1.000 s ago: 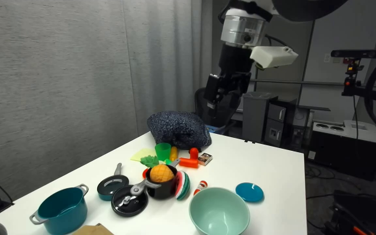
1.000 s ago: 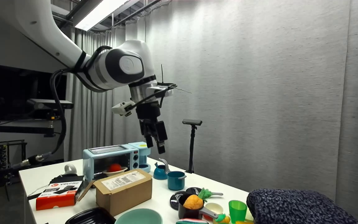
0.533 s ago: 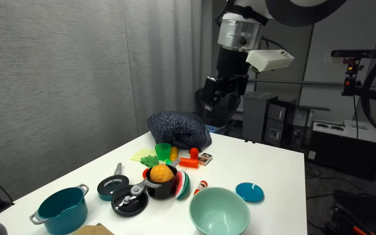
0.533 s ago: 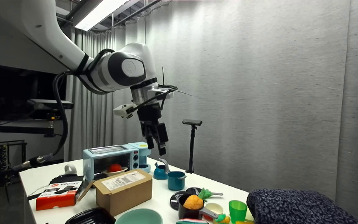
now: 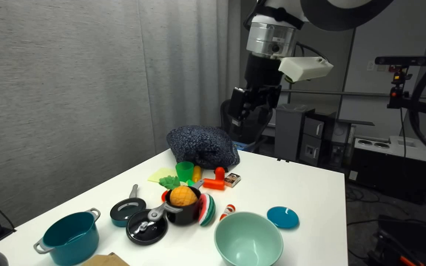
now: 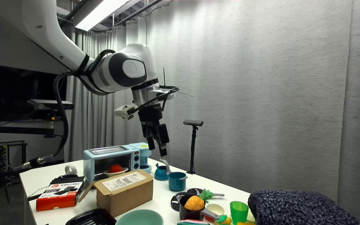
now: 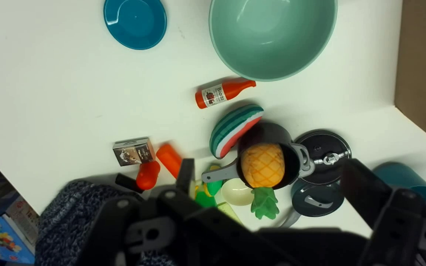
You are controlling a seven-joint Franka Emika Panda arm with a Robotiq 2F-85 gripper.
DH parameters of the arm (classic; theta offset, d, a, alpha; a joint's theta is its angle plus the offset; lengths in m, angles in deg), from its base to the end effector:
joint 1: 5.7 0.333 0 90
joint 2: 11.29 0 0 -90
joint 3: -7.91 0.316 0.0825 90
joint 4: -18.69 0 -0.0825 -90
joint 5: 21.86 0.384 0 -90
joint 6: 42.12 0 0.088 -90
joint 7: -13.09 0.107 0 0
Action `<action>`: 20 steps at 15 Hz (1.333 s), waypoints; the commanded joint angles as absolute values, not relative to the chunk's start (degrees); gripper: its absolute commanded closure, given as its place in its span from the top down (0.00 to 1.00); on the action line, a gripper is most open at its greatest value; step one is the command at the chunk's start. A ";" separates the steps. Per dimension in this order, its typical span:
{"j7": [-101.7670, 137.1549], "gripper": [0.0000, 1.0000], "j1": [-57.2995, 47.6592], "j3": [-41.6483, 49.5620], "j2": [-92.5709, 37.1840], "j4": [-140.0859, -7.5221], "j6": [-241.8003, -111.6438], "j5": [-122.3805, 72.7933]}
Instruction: Move the pineapple from the pot to the bowl
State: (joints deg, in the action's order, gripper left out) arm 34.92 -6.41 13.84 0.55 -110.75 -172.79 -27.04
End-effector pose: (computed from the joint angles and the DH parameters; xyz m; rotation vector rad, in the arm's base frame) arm 0.5025 0.0455 0.4696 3.0563 -0.3662 0.3751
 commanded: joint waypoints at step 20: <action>34.61 1.00 -0.59 6.61 -35.20 -91.22 -194.08 -27.47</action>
